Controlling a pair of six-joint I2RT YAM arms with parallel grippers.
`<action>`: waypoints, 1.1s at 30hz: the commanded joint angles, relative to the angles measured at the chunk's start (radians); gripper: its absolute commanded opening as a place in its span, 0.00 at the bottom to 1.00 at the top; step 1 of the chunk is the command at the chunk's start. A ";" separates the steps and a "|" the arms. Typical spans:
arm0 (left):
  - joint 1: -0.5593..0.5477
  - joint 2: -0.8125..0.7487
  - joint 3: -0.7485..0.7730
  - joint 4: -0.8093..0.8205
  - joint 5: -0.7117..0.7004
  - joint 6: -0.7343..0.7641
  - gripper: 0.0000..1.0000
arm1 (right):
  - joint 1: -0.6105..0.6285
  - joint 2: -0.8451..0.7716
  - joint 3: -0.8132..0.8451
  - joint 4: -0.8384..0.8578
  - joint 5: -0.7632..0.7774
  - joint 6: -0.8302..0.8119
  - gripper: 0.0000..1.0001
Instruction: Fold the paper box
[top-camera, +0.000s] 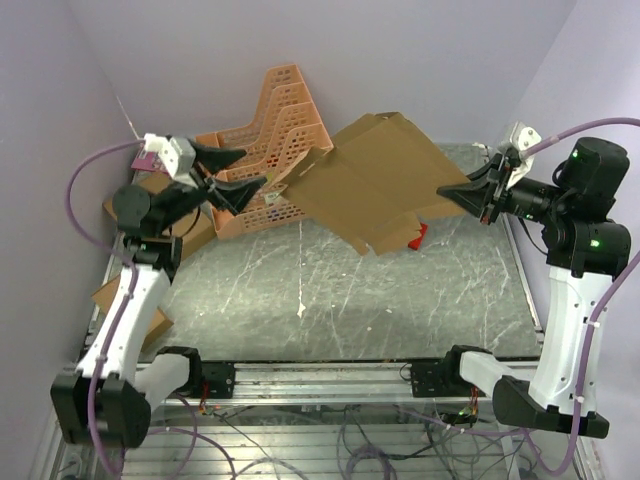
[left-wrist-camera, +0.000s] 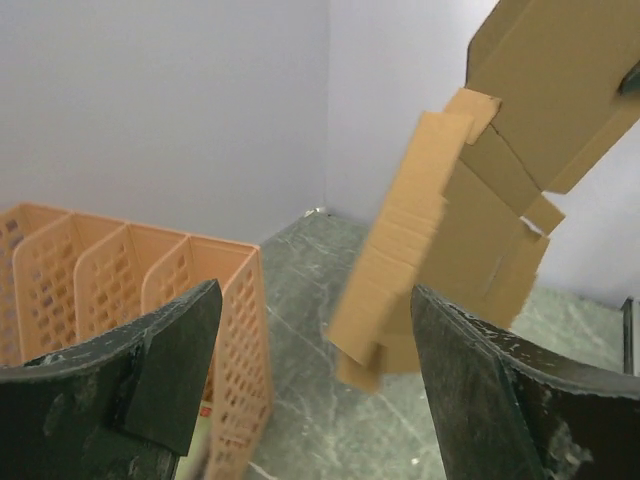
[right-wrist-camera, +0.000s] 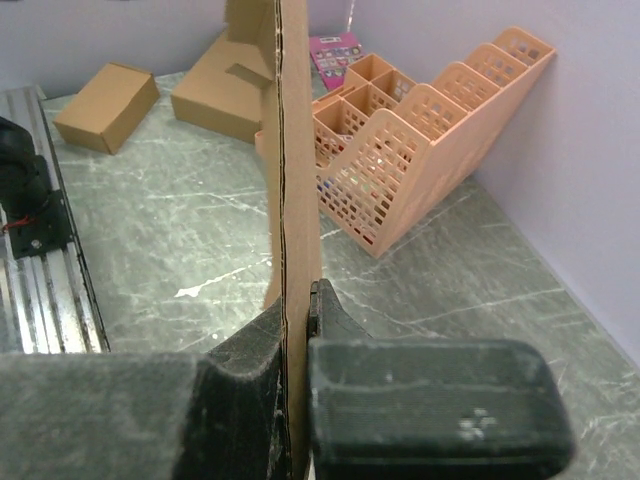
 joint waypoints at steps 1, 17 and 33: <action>0.002 -0.152 -0.148 0.022 -0.222 -0.166 0.87 | 0.006 -0.014 -0.019 0.097 -0.017 0.113 0.00; -0.012 -0.135 -0.569 0.643 -0.280 -0.701 0.65 | -0.002 -0.009 -0.118 0.591 -0.199 0.727 0.00; -0.257 -0.271 -0.389 -0.043 -0.598 -0.450 0.73 | -0.009 -0.038 -0.247 0.796 -0.213 0.908 0.00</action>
